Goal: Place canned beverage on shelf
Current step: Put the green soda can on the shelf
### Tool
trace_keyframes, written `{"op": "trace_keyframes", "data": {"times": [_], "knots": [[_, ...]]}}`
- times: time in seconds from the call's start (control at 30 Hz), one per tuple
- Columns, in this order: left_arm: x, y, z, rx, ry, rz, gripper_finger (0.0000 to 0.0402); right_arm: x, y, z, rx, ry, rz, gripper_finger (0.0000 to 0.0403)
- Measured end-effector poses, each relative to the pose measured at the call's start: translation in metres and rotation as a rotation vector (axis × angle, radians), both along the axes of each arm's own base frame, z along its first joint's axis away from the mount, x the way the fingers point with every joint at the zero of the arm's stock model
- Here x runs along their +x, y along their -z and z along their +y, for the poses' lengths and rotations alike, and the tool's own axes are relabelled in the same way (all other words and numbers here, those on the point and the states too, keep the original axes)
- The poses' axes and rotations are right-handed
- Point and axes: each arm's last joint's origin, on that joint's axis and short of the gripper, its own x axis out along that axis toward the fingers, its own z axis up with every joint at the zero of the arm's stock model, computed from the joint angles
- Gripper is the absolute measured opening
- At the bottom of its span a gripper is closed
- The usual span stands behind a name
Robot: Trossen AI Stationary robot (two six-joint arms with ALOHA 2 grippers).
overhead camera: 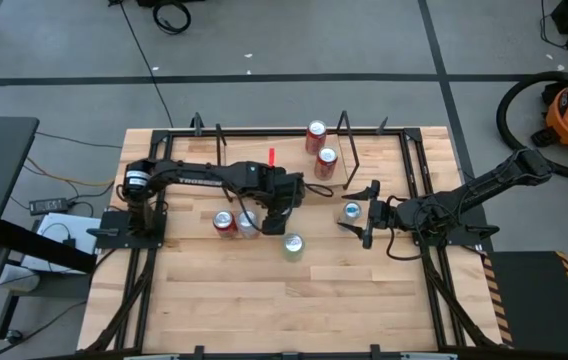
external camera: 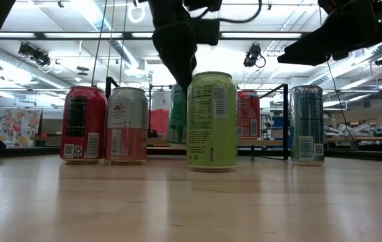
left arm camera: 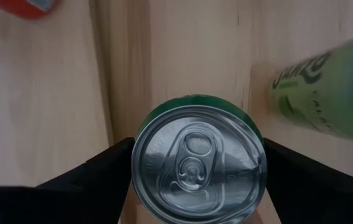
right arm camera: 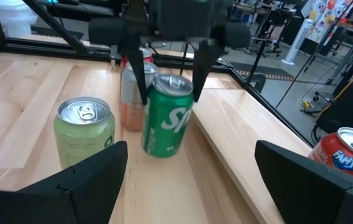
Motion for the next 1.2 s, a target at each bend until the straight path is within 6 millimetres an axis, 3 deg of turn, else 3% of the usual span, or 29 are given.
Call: {"op": "trace_keyframes", "data": {"times": [0.47,0.83,1.2], "knots": [[-0.021,-0.04,0.029,0.008,-0.138,-0.131,0.0316,0.0,0.001,0.0,-0.008,-0.002,0.009,0.0364],[-0.024,-0.045,0.079,0.101,-0.295,-0.209,0.0316,0.0,0.0,0.0,-0.006,-0.002,0.004,0.0364],[-0.024,-0.034,0.131,0.06,-0.264,-0.248,0.0316,0.0,0.0,-0.002,-0.014,0.005,0.005,0.0364]]}}
